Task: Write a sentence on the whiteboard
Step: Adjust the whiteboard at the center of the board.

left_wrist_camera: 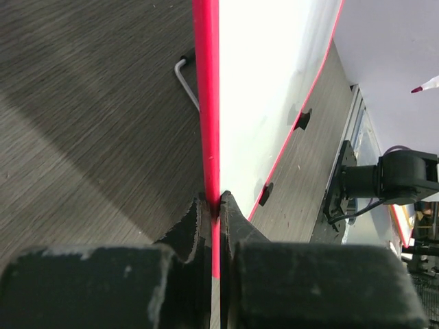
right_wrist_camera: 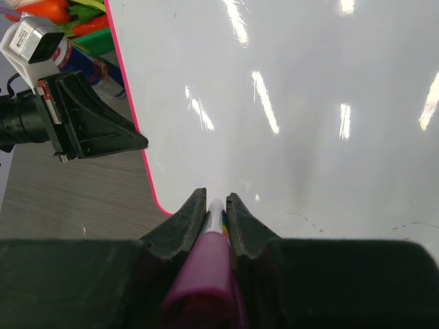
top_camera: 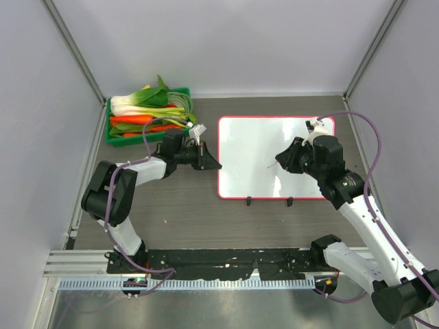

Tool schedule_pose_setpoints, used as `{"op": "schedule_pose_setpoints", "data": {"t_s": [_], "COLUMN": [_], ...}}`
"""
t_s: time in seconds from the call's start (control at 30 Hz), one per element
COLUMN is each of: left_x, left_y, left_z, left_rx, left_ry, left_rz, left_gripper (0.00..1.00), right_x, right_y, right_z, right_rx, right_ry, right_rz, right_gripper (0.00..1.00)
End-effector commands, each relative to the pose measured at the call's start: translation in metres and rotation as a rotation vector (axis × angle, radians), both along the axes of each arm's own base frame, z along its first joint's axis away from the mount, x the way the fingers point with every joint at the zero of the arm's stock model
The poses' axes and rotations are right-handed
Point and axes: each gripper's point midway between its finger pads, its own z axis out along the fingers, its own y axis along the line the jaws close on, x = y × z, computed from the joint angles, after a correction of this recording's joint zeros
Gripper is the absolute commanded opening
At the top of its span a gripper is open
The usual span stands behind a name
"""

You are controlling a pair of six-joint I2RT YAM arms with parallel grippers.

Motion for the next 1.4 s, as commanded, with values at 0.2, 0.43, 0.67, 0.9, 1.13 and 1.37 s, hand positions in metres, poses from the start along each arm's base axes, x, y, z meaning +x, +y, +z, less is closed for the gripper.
{"op": "schedule_pose_setpoints", "data": {"t_s": [0.2,0.43,0.67,0.9,1.13,1.37], "left_x": [-0.001,-0.004,0.000,-0.006,-0.012,0.011], "left_y": [0.024,0.019,0.023,0.036,0.049,0.041], "left_z": [0.010,0.009,0.027,0.064,0.086,0.102], "left_rx": [0.113,0.091,0.098,0.110,0.130,0.137], "left_ry": [-0.100,-0.062,-0.107,-0.148,-0.108,-0.118], "left_rz": [0.026,0.001,0.052,0.150,0.241,0.226], "left_gripper": [0.00,0.18,0.56,0.91,1.00,1.00], "right_x": [0.006,0.007,0.005,0.004,0.005,0.007], "right_y": [0.004,0.006,0.005,0.006,0.008,0.012], "right_z": [0.030,0.031,0.037,0.038,0.038,0.035], "right_rx": [0.034,0.044,0.055,0.062,0.070,0.071], "right_ry": [-0.091,-0.091,-0.107,-0.109,-0.112,-0.106], "right_rz": [0.013,0.023,0.019,0.021,0.030,0.044], "right_gripper": [0.01,0.01,0.01,0.01,0.01,0.01]}}
